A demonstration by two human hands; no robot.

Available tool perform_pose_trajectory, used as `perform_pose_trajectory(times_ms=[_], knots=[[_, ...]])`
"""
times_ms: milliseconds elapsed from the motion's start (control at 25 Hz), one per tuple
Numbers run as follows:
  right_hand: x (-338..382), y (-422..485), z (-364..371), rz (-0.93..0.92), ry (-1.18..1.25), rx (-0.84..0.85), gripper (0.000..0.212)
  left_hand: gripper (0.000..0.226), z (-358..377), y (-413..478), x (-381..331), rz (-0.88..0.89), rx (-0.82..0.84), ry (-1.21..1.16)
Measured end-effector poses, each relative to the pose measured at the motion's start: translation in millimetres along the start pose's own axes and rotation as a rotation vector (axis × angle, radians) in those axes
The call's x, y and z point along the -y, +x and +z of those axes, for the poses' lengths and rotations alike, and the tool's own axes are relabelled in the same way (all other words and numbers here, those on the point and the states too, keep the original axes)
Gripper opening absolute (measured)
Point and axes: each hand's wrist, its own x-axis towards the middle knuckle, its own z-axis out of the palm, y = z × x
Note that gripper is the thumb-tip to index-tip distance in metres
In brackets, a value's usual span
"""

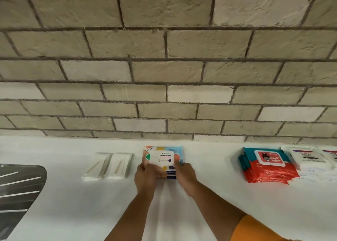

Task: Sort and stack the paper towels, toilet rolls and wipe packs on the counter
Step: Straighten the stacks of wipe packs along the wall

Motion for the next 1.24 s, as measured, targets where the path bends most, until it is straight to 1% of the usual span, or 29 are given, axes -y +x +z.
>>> perform_pose_trajectory(times_ms=[120, 320, 480, 560, 680, 800, 880, 1000, 1080, 1120, 1200, 1240], knots=[[6.7, 0.8, 11.9, 0.007, -0.006, 0.016, 0.071, 0.034, -7.1, 7.1, -1.4, -0.009, -0.033, -0.012], [7.9, 0.4, 11.5, 0.003, -0.012, 0.039, 0.068, 0.030, -9.6, 14.1, 2.5, -0.034, -0.024, -0.016], [0.9, 1.0, -1.6, 0.021, 0.070, 0.057, 0.054, 0.035, -14.6, 15.1, 7.5, -0.025, -0.010, -0.059], [-4.3, 0.0, -7.3, 0.016, 0.067, 0.049, 0.048, 0.044, -18.2, 8.9, 5.7, 0.012, -0.039, -0.056], [-7.5, -5.9, -15.0, 0.019, 0.037, 0.032, 0.045, 0.058, -23.2, -0.6, 9.4, 0.108, -0.108, 0.022], [-14.3, -10.6, -26.6, 0.039, 0.038, 0.018, 0.040, 0.057, -26.1, -7.0, 20.6, 0.255, -0.198, 0.089], [-29.7, -14.8, -35.6, 0.064, 0.078, -0.036, 0.037, 0.049, -24.6, -21.5, 26.2, 0.356, -0.277, 0.123], [-56.2, -28.3, -63.9, 0.096, 0.204, -0.159, 0.038, 0.047, -8.7, -57.7, 32.7, 0.518, -0.286, 0.121], [-71.7, -31.6, -91.7, 0.112, 0.257, -0.267, 0.031, 0.044, 7.9, -76.5, 40.2, 0.622, -0.235, 0.128], [-77.3, -32.9, -108.6, 0.116, 0.285, -0.328, 0.026, 0.039, 18.1, -84.4, 44.0, 0.667, -0.199, 0.125], [-84.5, -34.0, -139.6, 0.125, 0.337, -0.448, 0.021, 0.025, 37.2, -97.7, 47.8, 0.682, -0.086, 0.080], [-89.3, -33.3, -154.5, 0.125, 0.387, -0.518, 0.024, 0.025, 48.1, -104.9, 47.6, 0.658, -0.010, 0.048]])
